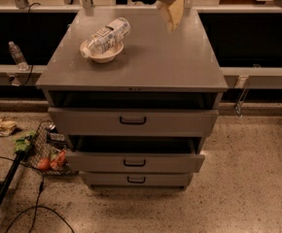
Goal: Pick blue plastic bottle from paper bowl and place on counter
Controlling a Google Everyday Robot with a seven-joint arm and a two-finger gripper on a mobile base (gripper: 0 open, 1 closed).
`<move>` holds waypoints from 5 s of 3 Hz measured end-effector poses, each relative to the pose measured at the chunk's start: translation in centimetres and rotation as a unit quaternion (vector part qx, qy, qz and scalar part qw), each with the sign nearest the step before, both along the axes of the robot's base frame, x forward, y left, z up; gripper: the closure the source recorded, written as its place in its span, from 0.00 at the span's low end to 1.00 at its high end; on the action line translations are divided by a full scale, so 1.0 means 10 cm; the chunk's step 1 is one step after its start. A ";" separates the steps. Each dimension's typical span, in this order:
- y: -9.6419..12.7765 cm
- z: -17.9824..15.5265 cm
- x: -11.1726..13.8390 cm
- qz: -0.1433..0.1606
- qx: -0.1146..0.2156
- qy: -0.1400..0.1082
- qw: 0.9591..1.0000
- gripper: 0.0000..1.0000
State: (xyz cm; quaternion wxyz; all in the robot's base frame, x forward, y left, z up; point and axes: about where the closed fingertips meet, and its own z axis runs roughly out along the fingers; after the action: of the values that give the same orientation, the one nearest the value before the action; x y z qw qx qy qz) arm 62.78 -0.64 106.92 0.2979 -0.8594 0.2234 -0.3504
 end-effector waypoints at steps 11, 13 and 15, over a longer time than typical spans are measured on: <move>0.07 -1.12 2.54 -0.074 0.073 0.060 0.993 1.00; -1.08 -1.21 2.49 -0.194 0.094 0.072 0.974 1.00; -1.10 -1.58 2.24 -0.166 -0.008 0.155 0.974 0.79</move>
Offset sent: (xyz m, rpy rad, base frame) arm 0.1515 0.0835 -0.0525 -0.0472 -0.0339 0.1460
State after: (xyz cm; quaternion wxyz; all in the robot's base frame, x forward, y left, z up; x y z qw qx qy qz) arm 85.18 -11.59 91.12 0.1908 -0.8566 0.4034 -0.2590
